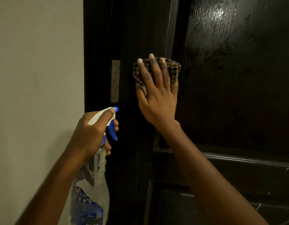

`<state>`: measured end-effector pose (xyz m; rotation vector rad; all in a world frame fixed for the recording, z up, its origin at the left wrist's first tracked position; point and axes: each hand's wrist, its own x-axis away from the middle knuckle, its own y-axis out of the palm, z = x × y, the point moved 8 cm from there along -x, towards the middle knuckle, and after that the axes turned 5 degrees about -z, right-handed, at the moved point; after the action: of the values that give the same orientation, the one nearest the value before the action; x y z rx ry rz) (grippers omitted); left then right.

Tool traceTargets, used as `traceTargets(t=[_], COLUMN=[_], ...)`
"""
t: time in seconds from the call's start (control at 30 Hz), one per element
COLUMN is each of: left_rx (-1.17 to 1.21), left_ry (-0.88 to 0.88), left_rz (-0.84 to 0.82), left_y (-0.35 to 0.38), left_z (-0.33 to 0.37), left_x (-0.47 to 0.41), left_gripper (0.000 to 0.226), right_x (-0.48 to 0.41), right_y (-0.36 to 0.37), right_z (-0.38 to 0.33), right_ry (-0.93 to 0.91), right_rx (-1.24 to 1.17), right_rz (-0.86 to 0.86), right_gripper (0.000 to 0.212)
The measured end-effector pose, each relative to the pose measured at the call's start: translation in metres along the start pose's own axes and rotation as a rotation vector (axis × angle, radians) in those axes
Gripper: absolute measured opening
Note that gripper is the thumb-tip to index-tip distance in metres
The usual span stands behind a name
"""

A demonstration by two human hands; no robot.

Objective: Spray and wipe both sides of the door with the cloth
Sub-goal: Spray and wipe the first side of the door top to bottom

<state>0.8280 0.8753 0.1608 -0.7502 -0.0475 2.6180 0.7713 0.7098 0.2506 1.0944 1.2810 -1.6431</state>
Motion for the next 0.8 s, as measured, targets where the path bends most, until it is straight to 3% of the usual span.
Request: traceTargets(t=[0.1, 0.33, 0.47, 0.67, 0.8], left_rx=[0.012, -0.063, -0.084, -0.068, -0.047], left_ry=[0.034, 0.065, 0.073, 0.080, 0.091], left_rz=[0.079, 0.108, 0.103, 0.096, 0.095], left_y=[-0.020, -0.037, -0.039, -0.038, -0.041], left_z=[-0.005, 0.000, 0.005, 0.011, 0.009], left_x=[0.005, 0.009, 0.009, 0.011, 0.011], left_gripper=[0.048, 0.053, 0.055, 0.053, 0.055], right_x=[0.018, 0.163, 0.107, -0.050, -0.046], right_y=[0.017, 0.070, 0.054, 0.013, 0.015], right_z=[-0.021, -0.041, -0.043, -0.044, -0.048], right_ry=[-0.131, -0.540, -0.529, -0.311, -0.232], right_rx=[0.126, 0.222, 0.171, 0.199, 0.210], right_rz=[-0.045, -0.280, -0.223, -0.024, -0.003], right_gripper=[0.062, 0.066, 0.062, 0.057, 0.059])
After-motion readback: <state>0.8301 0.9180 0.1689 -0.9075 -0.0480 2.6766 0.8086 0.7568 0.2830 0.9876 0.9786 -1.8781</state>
